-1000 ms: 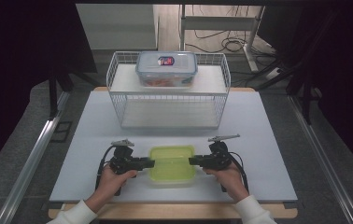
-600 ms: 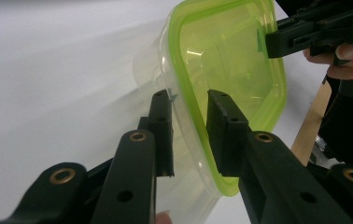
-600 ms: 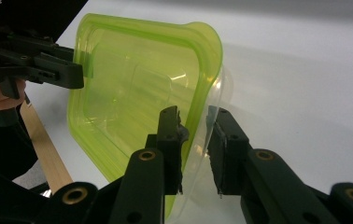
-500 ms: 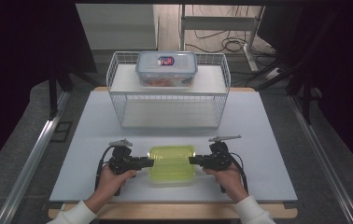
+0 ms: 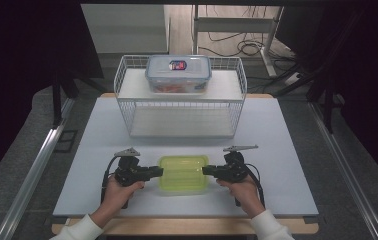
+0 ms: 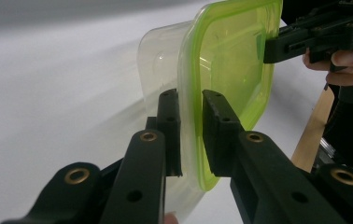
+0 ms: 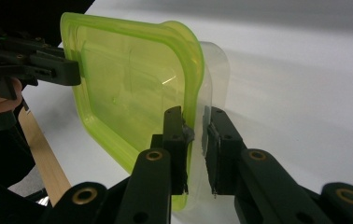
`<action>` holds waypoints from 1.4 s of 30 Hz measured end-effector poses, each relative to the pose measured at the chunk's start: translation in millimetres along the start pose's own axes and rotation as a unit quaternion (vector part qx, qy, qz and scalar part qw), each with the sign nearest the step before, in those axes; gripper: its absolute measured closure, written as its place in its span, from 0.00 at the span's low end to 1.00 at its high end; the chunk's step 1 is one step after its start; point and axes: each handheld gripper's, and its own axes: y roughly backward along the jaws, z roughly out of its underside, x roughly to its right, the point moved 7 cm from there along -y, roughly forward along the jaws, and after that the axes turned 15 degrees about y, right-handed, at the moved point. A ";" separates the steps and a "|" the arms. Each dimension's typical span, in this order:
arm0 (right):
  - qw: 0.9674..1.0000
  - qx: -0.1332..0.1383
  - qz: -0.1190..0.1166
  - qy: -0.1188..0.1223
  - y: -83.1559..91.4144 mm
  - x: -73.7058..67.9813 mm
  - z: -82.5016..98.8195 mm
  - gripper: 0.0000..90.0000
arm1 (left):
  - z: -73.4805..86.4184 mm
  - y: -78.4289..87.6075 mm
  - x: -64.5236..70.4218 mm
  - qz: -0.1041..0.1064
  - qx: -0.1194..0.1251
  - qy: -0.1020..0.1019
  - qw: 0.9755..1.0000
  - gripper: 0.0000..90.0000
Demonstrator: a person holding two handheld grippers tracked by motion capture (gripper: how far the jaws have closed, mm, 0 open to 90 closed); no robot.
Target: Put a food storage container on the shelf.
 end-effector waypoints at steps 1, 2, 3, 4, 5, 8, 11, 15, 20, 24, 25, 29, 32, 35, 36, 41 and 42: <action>1.000 0.001 0.000 0.000 -0.2 -0.3 -0.4 0.88 | -0.6 0.5 -0.3 0.000 0.001 -0.002 1.000 0.88; 1.000 0.001 0.000 0.001 -0.1 -0.6 -0.8 0.88 | -0.8 0.8 -0.4 0.000 0.002 -0.002 1.000 0.88; 1.000 0.002 0.000 0.002 -0.2 -0.6 -1.1 0.88 | -1.2 1.2 -0.4 -0.001 0.003 -0.002 1.000 0.88; 1.000 0.003 0.001 0.002 -0.3 -1.0 -1.8 0.88 | -1.4 1.5 -0.5 -0.001 0.004 -0.004 1.000 0.88; 1.000 0.003 0.001 0.003 -0.2 -1.1 -2.2 0.88 | -1.8 1.7 -0.6 -0.003 0.005 -0.007 1.000 0.88; 1.000 0.007 0.003 0.005 -0.1 -2.0 -3.8 0.88 | -2.7 2.6 0.0 -0.005 0.008 -0.012 1.000 0.88; 1.000 0.008 0.003 0.007 1.2 -2.9 -5.2 0.88 | -3.9 4.3 1.2 -0.005 0.011 -0.017 1.000 0.88; 1.000 0.014 0.006 0.014 3.3 -4.6 -8.7 0.88 | -5.9 6.9 2.8 -0.006 0.016 -0.021 1.000 0.88; 1.000 0.018 0.008 0.020 5.9 -7.6 -13.7 0.88 | -9.5 11.4 5.0 -0.002 0.021 -0.024 0.999 0.89; 0.999 0.021 0.009 0.026 7.4 -8.9 -18.5 0.88 | -12.1 14.0 6.0 -0.005 0.026 -0.029 0.999 0.89; 0.999 0.021 0.010 0.028 7.6 -9.1 -19.5 0.88 | -13.1 14.8 6.4 -0.004 0.027 -0.030 0.999 0.89; 0.999 0.026 0.011 0.034 9.4 -10.3 -25.2 0.88 | -17.6 18.9 8.4 -0.004 0.033 -0.037 0.999 0.89; 0.999 0.030 0.012 0.037 11.5 -11.9 -30.4 0.88 | -22.4 23.0 11.1 -0.005 0.038 -0.044 0.998 0.89; 0.998 0.037 0.014 0.044 14.3 -13.2 -37.2 0.88 | -27.8 27.3 12.9 -0.003 0.042 -0.047 0.998 0.89; 0.998 0.039 0.015 0.046 15.7 -14.1 -40.4 0.88 | -29.6 28.6 13.5 -0.003 0.043 -0.047 0.998 0.89; 0.997 0.047 0.018 0.055 21.4 -16.8 -53.1 0.88 | -37.6 33.0 15.9 -0.001 0.046 -0.048 0.998 0.89; 0.997 0.048 0.019 0.056 22.4 -16.9 -55.0 0.88 | -39.4 33.4 16.4 -0.001 0.047 -0.048 0.998 0.89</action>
